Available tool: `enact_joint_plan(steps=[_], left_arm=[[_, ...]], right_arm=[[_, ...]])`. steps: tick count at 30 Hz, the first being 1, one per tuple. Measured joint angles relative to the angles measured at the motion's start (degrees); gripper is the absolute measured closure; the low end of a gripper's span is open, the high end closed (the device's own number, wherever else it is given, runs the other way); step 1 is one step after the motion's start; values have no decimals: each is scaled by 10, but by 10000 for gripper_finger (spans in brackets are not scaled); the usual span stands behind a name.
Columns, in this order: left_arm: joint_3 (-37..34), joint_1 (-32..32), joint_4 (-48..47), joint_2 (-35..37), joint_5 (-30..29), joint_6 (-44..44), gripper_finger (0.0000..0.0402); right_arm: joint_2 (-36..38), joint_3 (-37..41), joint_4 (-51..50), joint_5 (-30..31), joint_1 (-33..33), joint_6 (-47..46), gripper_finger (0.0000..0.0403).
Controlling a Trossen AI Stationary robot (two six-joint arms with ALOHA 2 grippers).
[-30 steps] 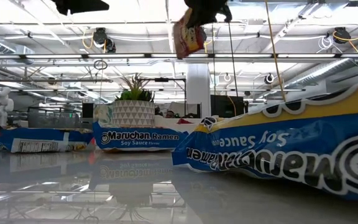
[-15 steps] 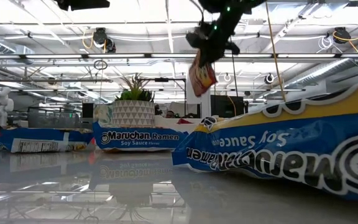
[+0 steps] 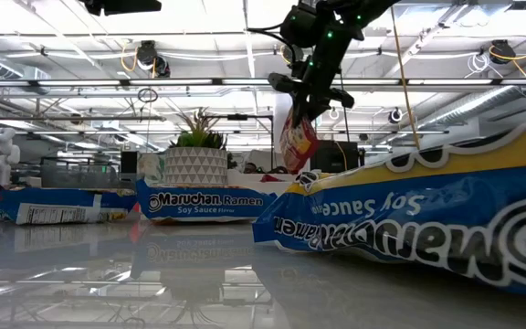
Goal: Sort Maruchan noodles
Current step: Put the right red noodle pack into the white bin
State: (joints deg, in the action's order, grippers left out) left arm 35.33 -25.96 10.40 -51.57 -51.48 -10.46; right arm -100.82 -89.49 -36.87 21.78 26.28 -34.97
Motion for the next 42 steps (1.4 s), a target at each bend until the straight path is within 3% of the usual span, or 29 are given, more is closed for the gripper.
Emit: enact_joint_plan(steps=[8,19,26,31,42], left_arm=[[0,7,46,0,25,-17,80],[0,9,66,0,46,-28,80],[0,6,64,0,47,-27,80],[0,-4,56,0,47,-24,80],[0,-8,36,0,47,6,80]], right_arm=[[-1,0,-46,-11,32,-5,343],[-1,0,-21,-4,32,-8,343],[0,25,107,80,2,29,343],[0,73,191,200,-38,61,343],[0,287,592,351,-85,148,343]])
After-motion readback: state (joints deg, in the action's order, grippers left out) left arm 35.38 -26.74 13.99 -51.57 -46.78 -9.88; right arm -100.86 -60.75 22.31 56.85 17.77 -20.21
